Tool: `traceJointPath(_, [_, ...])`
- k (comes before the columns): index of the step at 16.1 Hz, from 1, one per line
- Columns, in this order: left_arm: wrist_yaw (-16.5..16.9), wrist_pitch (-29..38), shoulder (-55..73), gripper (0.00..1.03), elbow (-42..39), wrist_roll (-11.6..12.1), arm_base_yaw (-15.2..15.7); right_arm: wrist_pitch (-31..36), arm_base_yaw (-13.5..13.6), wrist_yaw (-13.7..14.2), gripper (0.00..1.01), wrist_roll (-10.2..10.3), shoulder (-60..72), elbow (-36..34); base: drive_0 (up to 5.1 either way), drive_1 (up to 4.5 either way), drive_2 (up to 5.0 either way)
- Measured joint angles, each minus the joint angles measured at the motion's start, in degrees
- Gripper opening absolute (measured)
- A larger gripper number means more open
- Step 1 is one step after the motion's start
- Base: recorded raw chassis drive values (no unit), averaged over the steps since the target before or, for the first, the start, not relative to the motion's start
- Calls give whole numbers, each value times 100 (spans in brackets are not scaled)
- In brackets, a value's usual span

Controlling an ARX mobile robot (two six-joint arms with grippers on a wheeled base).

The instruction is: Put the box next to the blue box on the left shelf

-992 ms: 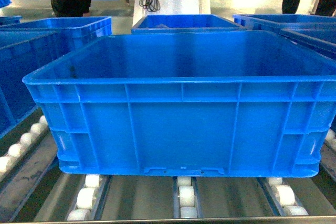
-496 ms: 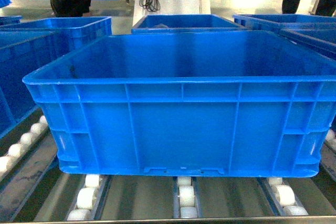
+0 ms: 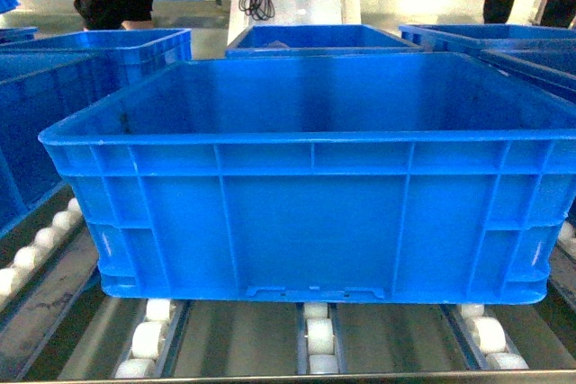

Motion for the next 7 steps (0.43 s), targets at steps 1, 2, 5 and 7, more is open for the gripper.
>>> traceJointPath(1, [0, 0, 0, 98, 0, 0, 0, 0, 0, 0, 98, 2, 0, 0, 0, 0, 0])
traceJointPath(2, [0, 0, 0, 98, 0, 0, 0, 0, 0, 2, 98, 2, 0, 0, 0, 0, 0])
traceJointPath(5, [0, 0, 0, 98, 0, 0, 0, 0, 0, 0, 98, 2, 0, 0, 0, 0, 0])
traceJointPath(7, [0, 0, 0, 98, 0, 0, 0, 0, 0, 0, 98, 2, 0, 0, 0, 0, 0])
